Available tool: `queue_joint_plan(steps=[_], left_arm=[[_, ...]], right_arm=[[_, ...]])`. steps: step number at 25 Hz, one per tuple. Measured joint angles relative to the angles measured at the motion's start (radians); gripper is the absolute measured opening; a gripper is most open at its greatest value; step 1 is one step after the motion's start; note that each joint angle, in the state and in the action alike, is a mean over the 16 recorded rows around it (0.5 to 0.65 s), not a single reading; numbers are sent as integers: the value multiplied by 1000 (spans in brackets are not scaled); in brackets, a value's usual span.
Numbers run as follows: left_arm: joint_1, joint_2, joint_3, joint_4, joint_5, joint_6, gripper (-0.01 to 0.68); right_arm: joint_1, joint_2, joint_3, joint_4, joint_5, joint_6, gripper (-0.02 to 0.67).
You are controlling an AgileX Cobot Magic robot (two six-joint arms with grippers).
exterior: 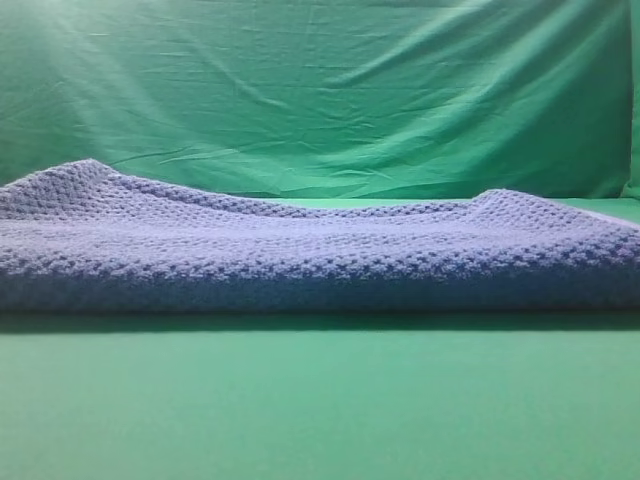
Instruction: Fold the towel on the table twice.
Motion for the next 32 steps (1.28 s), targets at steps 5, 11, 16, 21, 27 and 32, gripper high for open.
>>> queue_joint_plan(steps=[5, 11, 16, 21, 27, 32], left_arm=[[0, -216, 136, -9, -24, -4, 0], [0, -368, 238, -13, -26, -33, 0], [0, -417, 275, 16, -35, -60, 0], [0, -422, 309, 72, -90, -82, 0], [0, -422, 403, 144, -219, -87, 0], [0, -422, 521, 180, -329, -87, 0]], right_arm=[[0, -161, 140, 44, -63, -32, 0], [0, -323, 251, 89, -102, -64, 0], [0, -424, 308, 118, -114, -84, 0], [0, -486, 373, 137, -148, -98, 0], [0, -515, 490, 143, -264, -107, 0], [0, -516, 601, 142, -400, -111, 0]])
